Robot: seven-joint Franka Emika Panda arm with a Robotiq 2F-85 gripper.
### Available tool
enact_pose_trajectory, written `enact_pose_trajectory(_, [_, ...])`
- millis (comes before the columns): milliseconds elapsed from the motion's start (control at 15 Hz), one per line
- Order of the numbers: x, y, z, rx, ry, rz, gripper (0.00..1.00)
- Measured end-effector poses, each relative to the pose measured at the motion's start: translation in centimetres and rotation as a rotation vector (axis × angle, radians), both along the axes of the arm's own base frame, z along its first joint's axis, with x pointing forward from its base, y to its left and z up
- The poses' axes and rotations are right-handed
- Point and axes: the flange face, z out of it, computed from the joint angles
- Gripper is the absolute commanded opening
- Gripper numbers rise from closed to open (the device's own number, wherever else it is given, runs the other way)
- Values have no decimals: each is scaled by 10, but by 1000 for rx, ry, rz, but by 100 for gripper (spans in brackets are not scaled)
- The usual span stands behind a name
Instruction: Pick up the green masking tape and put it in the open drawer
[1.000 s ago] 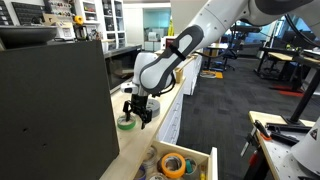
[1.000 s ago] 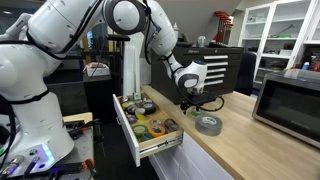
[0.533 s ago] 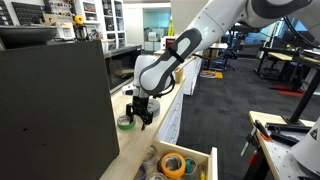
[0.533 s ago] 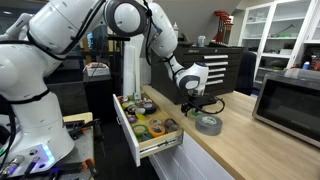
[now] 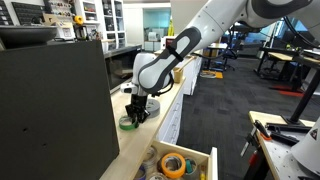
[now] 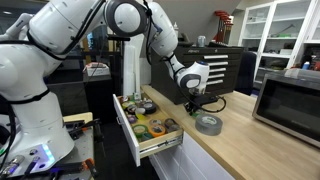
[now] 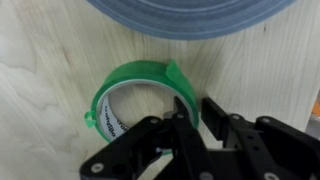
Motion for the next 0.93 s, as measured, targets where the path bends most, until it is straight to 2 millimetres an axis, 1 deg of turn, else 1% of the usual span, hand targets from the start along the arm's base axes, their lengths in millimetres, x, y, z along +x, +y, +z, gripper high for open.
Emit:
enact_pose_trajectory(67, [0, 0, 0, 0, -1, 0, 3])
enact_pose_trajectory(200, [1, 0, 1, -1, -2, 0, 7])
enact_pose_trajectory(333, [1, 0, 2, -1, -5, -1, 7])
enact_pose_trajectory(533, [1, 0, 9, 1, -22, -16, 7])
enact_pose_trajectory(733, [-3, 4, 30, -5, -70, -47, 7])
enact_pose_trajectory(933, [-19, 14, 64, -14, -108, -85, 7])
